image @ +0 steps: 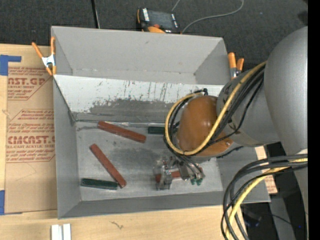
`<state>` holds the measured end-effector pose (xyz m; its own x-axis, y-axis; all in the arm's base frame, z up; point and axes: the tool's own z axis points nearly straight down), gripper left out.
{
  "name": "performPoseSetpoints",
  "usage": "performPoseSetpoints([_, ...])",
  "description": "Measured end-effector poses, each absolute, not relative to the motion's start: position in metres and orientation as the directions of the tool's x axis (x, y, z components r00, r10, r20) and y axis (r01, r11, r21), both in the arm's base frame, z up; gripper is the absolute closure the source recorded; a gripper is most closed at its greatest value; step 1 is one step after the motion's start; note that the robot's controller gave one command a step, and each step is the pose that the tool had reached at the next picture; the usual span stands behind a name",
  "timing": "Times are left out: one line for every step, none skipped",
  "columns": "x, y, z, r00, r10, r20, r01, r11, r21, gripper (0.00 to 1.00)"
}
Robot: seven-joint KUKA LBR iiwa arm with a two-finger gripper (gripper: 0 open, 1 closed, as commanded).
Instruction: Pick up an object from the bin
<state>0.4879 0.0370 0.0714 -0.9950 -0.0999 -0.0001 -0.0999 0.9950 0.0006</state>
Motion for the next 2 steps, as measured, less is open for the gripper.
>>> performPoseSetpoints([0.535, 0.04, 0.185, -0.983, -0.184, -0.012, -0.184, 0.983, -0.001, 1.0])
performPoseSetpoints([0.543, 0.056, 0.359, -0.985, -0.172, -0.013, -0.172, 0.985, -0.001, 1.0])
